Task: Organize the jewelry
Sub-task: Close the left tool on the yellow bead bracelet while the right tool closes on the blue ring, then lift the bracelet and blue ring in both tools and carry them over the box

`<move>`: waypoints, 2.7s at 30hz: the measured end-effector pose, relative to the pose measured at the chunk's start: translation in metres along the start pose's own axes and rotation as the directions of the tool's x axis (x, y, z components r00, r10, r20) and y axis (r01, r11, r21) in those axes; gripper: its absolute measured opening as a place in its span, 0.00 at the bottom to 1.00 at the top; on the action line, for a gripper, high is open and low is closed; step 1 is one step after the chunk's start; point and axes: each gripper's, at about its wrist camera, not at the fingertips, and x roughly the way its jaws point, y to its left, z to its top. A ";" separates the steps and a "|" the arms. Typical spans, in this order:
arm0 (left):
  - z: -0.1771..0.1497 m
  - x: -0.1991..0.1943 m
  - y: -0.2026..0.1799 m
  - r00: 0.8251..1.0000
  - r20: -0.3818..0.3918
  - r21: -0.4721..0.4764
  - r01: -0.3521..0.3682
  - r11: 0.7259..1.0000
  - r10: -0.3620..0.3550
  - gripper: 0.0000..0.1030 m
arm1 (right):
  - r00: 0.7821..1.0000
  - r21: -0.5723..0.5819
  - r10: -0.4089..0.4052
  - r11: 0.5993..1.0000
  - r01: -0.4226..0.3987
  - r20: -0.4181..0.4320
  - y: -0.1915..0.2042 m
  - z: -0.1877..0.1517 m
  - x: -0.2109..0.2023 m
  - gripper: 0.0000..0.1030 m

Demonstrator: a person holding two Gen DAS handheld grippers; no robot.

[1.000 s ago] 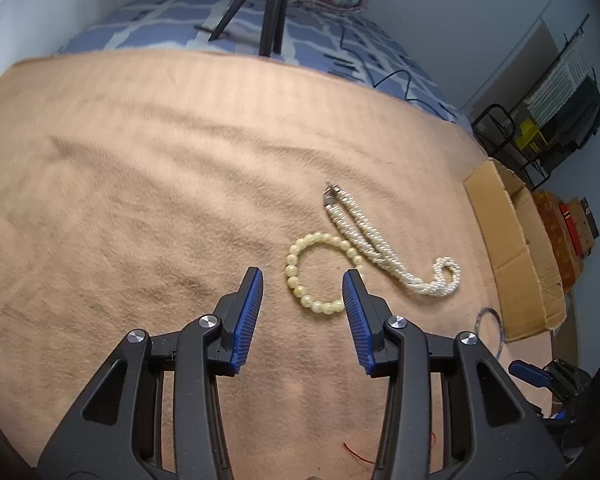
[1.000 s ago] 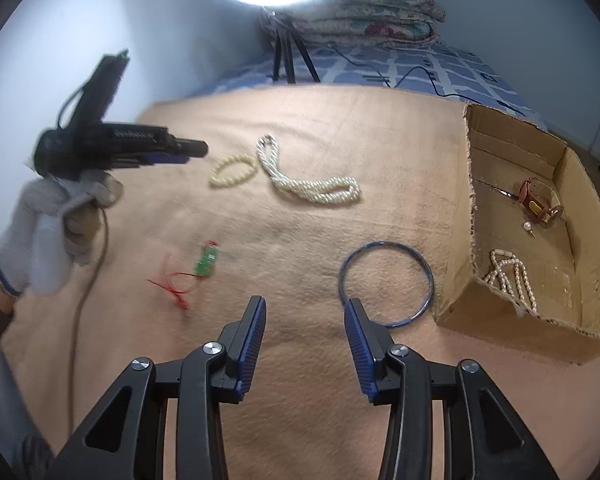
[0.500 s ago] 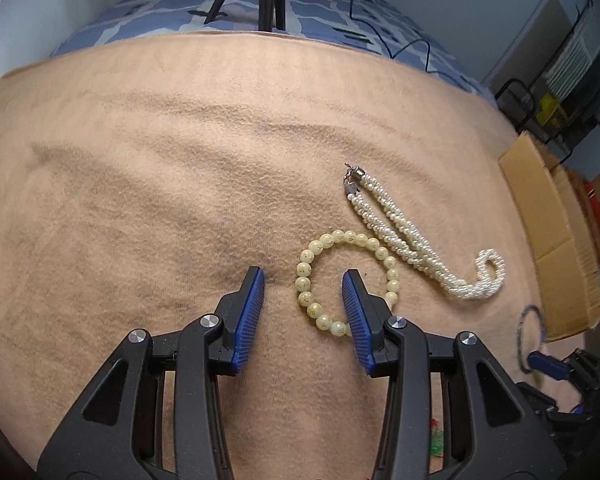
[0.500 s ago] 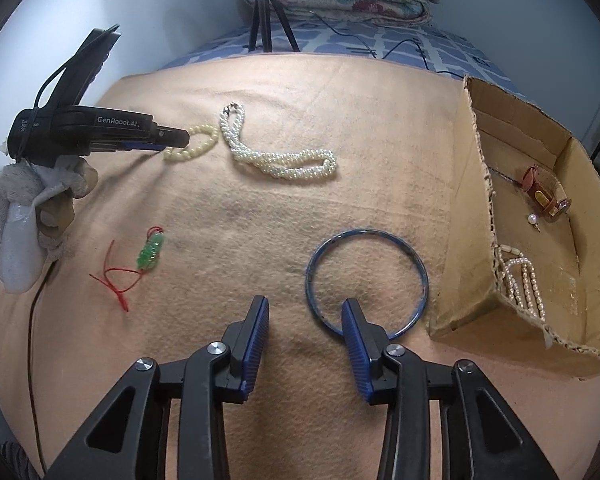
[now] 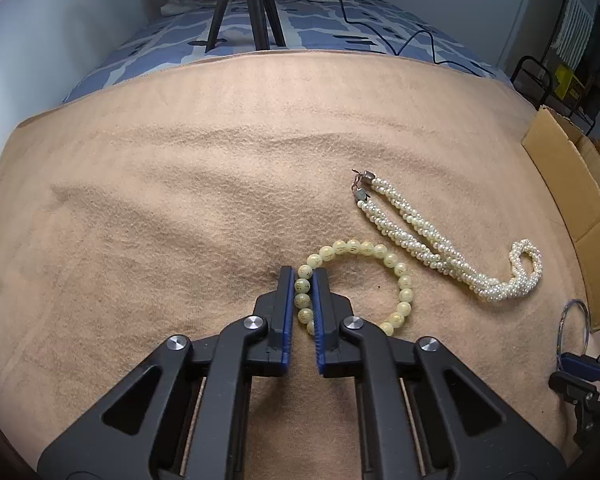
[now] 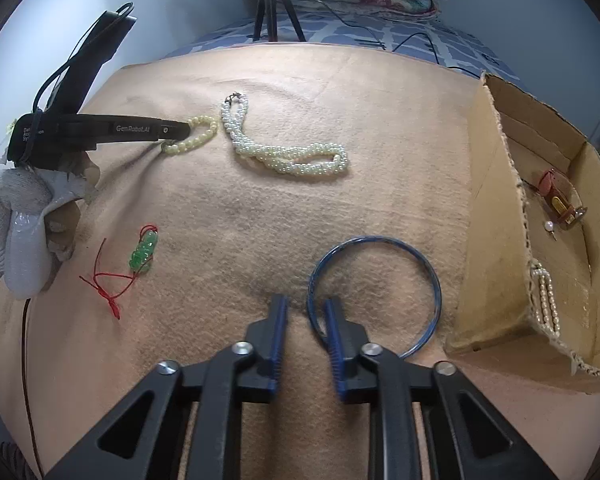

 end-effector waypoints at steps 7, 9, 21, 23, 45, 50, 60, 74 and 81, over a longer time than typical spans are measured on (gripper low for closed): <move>-0.007 -0.011 0.010 1.000 0.016 -0.038 0.026 0.999 -0.026 0.05 | 1.000 0.013 0.013 1.000 -0.013 0.012 0.002 0.000 0.000 0.02; -0.009 -0.016 0.013 0.999 0.021 -0.037 0.029 0.999 -0.028 0.05 | 1.000 0.023 0.023 0.999 -0.023 0.019 0.002 -0.001 -0.002 0.02; -0.017 -0.049 0.029 0.996 0.065 -0.066 0.071 0.995 -0.066 0.05 | 0.993 0.061 0.105 0.992 -0.109 0.061 0.007 -0.015 -0.021 0.01; -0.019 -0.055 0.029 0.995 0.071 -0.061 0.075 0.995 -0.070 0.05 | 0.990 0.070 0.119 0.990 -0.124 0.074 0.008 -0.017 -0.026 0.01; -0.015 -0.128 -0.005 0.976 0.148 0.024 0.161 0.987 -0.163 0.05 | 0.957 0.119 0.141 0.977 -0.176 0.254 -0.014 -0.032 -0.114 0.01; -0.009 -0.141 -0.031 0.964 0.161 0.053 0.207 0.977 -0.213 0.05 | 0.952 0.125 0.112 0.980 -0.153 0.284 -0.030 -0.034 -0.133 0.01; 0.009 -0.146 -0.098 0.942 0.166 0.123 0.272 0.954 -0.290 0.05 | 0.950 0.168 0.021 0.983 -0.076 0.310 -0.076 -0.049 -0.166 0.01; 0.036 -0.137 -0.194 0.912 0.151 0.207 0.349 0.914 -0.382 0.05 | 0.946 0.218 -0.058 0.976 -0.013 0.320 -0.132 -0.055 -0.178 0.01; 0.050 -0.115 -0.235 0.908 0.118 0.222 0.370 0.902 -0.402 0.05 | 0.946 0.225 -0.077 0.974 0.004 0.316 -0.146 -0.048 -0.170 0.01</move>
